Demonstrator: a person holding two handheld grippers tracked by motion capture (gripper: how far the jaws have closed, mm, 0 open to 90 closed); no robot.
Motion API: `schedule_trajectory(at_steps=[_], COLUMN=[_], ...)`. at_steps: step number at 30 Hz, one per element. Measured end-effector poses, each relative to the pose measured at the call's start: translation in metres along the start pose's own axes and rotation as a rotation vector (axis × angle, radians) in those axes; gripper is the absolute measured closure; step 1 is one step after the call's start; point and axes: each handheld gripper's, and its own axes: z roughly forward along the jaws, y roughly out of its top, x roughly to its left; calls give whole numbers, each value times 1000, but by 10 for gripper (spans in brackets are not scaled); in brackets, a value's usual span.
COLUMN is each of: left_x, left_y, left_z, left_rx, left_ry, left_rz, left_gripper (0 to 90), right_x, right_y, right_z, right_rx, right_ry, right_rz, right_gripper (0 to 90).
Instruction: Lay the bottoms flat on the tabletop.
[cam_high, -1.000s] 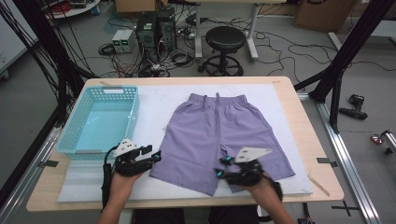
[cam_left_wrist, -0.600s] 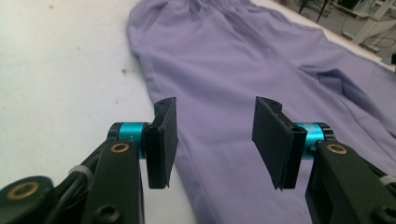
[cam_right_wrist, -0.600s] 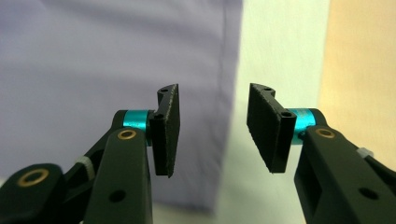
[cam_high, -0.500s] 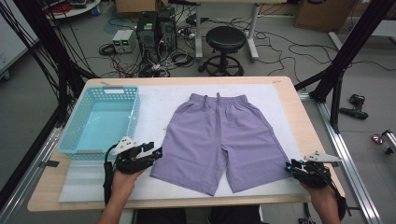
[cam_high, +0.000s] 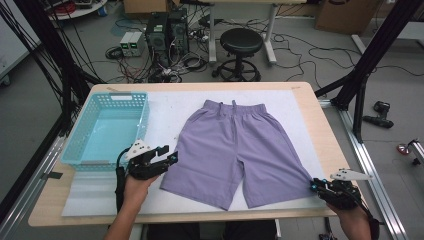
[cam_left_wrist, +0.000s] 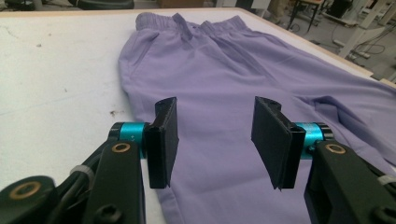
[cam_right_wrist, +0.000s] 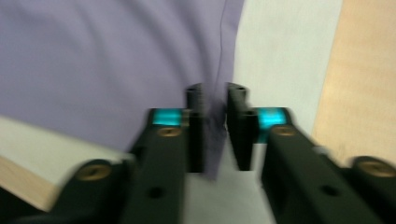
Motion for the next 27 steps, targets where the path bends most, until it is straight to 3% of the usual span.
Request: schedule_trajectory(at_steps=[3,8,12,17,19,21,23,27], left_x=[1,7,9,9,9,11,13,17], left_y=[4,12,15,15,15,16,17,23], left_z=[-2,0,6,8,9,9,9,9], left_rx=[-15,-47,-41,-37,-46,-54,-53,-52], left_ry=[-11,-8,-15,-25,-24,-15,-3,11], left_rz=[3,23,38,42,41,44,41,38], left_gripper=[501,417,386,484,503,502,483,407], right_x=[3,7,14,23,25,24,24,33], right_y=[14,51,85,127,142,156,170,195], right_z=[-2,16,48,93,109,123,135,156], right_rx=[-95,-200,-205,-176,-172,-171,-157,-151], right_ry=[-1,16,24,27,4,5,29,74], right_rz=[11,-13,-45,-76,-90,-77,-54,-98], right_gripper=[532,398,367,397,411,427,457,478])
